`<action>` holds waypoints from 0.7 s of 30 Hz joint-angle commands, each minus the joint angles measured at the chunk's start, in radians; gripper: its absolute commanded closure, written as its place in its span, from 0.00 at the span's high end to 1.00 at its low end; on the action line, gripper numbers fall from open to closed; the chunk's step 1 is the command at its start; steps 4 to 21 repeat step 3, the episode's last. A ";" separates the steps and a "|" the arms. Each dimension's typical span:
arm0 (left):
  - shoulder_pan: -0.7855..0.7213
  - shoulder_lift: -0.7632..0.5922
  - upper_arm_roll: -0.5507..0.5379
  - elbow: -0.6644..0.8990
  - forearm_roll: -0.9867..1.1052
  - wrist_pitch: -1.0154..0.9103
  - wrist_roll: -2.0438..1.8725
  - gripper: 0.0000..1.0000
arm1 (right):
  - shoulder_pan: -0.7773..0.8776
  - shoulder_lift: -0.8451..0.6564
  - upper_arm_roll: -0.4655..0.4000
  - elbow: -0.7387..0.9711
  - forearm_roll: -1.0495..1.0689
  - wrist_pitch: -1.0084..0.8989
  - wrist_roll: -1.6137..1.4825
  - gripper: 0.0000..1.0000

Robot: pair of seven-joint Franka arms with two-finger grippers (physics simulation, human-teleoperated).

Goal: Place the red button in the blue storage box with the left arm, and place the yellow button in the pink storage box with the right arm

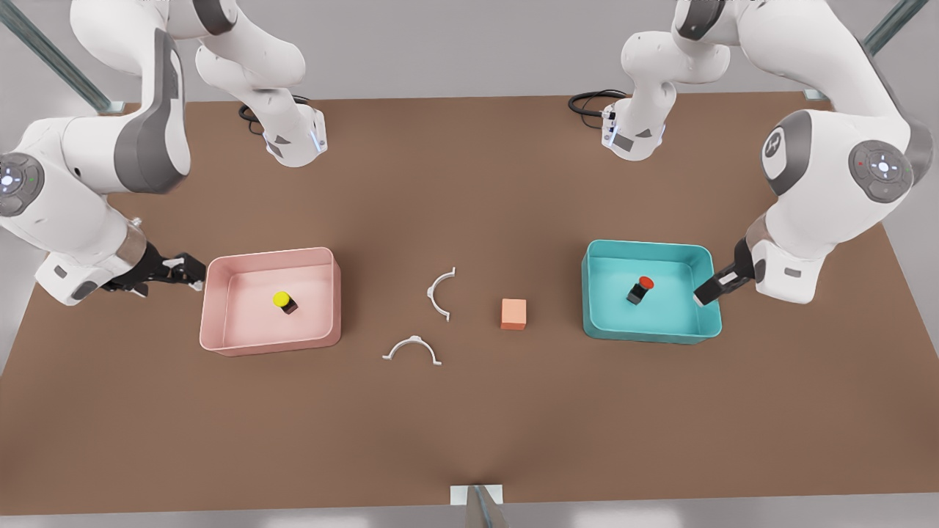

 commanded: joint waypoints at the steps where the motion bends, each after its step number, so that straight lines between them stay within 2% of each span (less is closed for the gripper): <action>1: 0.002 0.011 -0.003 0.009 0.004 -0.090 0.601 1.00 | -0.001 0.007 0.000 0.000 0.005 -0.002 0.165 1.00; 21: 0.002 0.011 -0.001 0.009 0.004 -0.090 0.601 1.00 | -0.008 0.004 0.000 -0.020 0.005 0.007 0.164 1.00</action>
